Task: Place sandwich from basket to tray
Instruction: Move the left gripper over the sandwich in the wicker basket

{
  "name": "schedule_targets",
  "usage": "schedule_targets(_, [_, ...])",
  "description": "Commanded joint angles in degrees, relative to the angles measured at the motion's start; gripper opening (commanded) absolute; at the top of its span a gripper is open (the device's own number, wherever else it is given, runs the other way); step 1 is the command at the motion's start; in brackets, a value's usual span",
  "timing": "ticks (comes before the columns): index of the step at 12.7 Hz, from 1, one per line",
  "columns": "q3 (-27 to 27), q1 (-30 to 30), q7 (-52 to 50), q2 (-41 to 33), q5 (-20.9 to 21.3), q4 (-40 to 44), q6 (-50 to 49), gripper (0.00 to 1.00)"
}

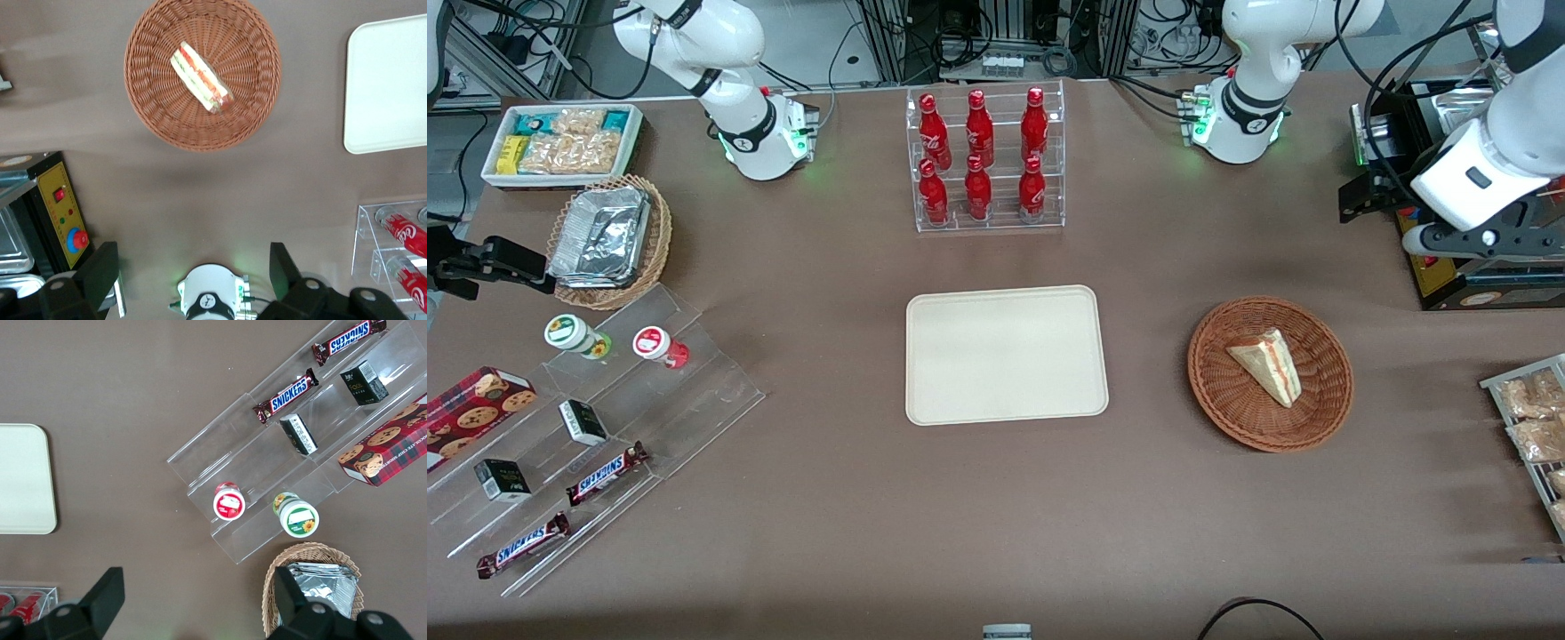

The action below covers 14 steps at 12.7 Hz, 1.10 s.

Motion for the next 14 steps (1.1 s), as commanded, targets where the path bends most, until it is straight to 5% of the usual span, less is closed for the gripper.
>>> schedule_targets(1, [-1.14,1.24,-0.55,-0.67,-0.69,1.55,-1.73,1.00])
schedule_targets(8, [-0.35,2.56,-0.38,2.14,-1.05,-3.00,4.94,1.00])
schedule_targets(14, [-0.44,2.48,-1.60,2.31,-0.26,-15.04,17.58,1.00])
